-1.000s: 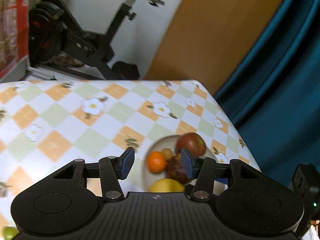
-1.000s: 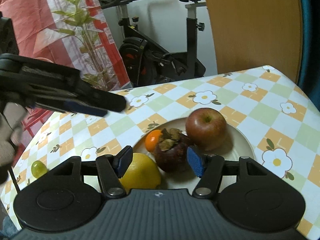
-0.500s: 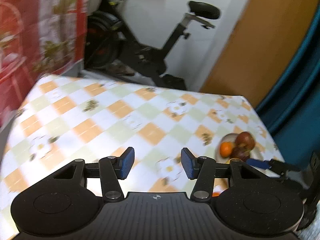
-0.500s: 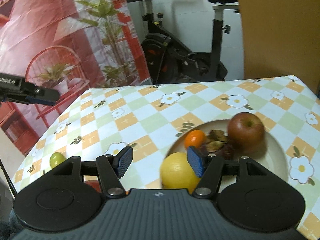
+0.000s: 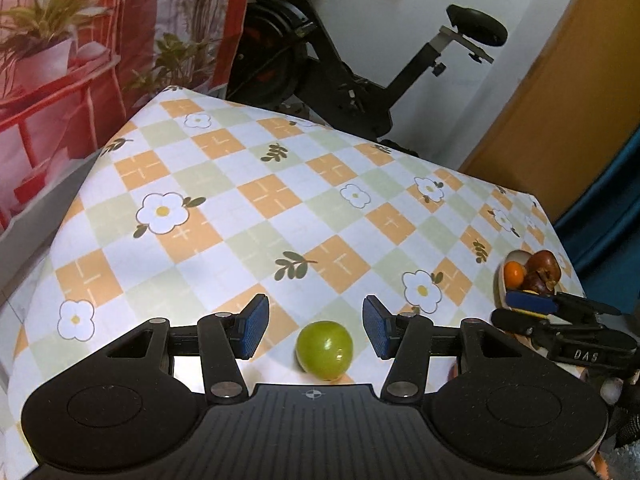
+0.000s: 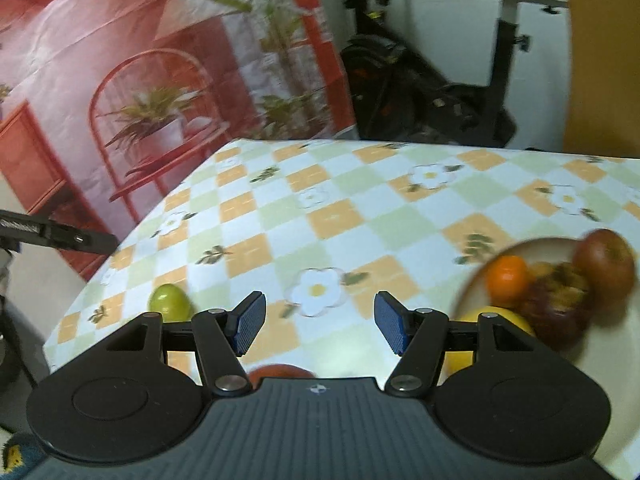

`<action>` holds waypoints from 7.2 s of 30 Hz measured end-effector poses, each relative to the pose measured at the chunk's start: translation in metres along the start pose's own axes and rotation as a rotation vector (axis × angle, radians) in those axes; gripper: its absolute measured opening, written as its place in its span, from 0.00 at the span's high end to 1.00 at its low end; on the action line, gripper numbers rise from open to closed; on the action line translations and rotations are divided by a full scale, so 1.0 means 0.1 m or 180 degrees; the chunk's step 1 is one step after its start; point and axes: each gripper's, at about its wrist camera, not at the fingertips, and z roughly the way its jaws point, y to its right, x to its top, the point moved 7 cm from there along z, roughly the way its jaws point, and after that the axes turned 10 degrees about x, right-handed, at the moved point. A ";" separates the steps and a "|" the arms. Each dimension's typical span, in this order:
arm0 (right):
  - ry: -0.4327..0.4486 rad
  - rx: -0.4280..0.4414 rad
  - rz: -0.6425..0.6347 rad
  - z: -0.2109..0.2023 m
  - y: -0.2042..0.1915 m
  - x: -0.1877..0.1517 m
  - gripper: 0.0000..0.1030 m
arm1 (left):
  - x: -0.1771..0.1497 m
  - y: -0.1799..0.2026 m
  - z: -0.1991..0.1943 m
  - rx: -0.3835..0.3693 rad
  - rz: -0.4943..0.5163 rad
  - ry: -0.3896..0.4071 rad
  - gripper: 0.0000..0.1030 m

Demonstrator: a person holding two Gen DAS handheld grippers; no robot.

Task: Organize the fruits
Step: 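Move the left tool to the green round fruit on the tablecloth, then close the left tool around the green round fruit, then carry the green fruit with the left tool over the beige plate, then open the left tool to set the green fruit beside the apple, then move the left tool to the red apple lying on the tablecloth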

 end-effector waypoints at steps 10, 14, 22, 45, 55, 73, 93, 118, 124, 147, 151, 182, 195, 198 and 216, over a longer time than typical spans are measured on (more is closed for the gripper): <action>-0.0368 0.0424 -0.0624 0.58 -0.65 0.06 0.38 | -0.11 -0.09 0.06 -0.0198 -0.0190 0.0056 0.46; -0.0524 0.0532 -0.0905 0.76 -0.87 0.02 0.38 | -0.11 -0.10 0.08 -0.0265 -0.0289 0.0076 0.37; -0.0766 0.0618 -0.1145 1.09 -1.07 -0.11 0.38 | -0.19 -0.07 0.32 -0.0384 -0.0350 -0.0082 0.37; -0.0971 0.0492 -0.0889 1.44 -1.10 -0.24 0.46 | -0.37 -0.06 0.65 -0.0480 -0.0365 -0.0514 0.51; -0.0907 0.0494 -0.0821 1.39 -1.08 -0.26 0.52 | -0.37 0.01 0.56 -0.0464 -0.0260 -0.0418 0.55; -0.0216 0.0402 -0.0739 0.62 -0.79 -0.01 0.52 | -0.09 0.77 0.26 -0.0595 0.0024 -0.0146 0.55; 0.0546 0.0132 -0.0278 -0.42 0.04 0.08 0.52 | 0.07 2.16 0.15 -0.0709 0.0806 -0.0052 0.55; 0.0841 -0.0689 0.0281 -1.33 1.56 -0.32 0.52 | -0.42 3.89 1.06 -0.0946 0.1546 -0.0729 0.55; 0.0797 -0.0713 0.0436 -1.32 1.74 -0.41 0.52 | -0.47 3.97 1.23 -0.0933 0.1566 -0.0845 0.55; 0.0577 -0.0895 0.0404 -1.19 1.86 -0.51 0.52 | -0.43 3.83 1.12 -0.0963 0.1398 -0.0728 0.55; 0.0581 -0.0943 0.0346 -1.22 1.83 -0.48 0.51 | -0.39 3.79 1.04 -0.0988 0.1353 -0.0674 0.55; 0.0641 -0.0400 -0.0022 -1.11 0.75 -0.35 0.50 | -0.05 1.92 0.02 -0.0298 0.0468 0.0104 0.53; 0.0316 -0.0152 -0.0156 -0.77 0.34 -0.53 0.50 | -0.34 1.56 0.05 -0.0255 0.0356 0.0014 0.53; 0.0235 -0.0093 -0.0250 -0.70 0.23 -0.57 0.50 | -0.44 1.53 0.08 -0.0308 0.0340 -0.0068 0.53; -0.0044 -0.0119 -0.0499 -0.46 0.06 -0.71 0.50 | -0.72 1.54 0.30 -0.0384 0.0447 -0.0209 0.45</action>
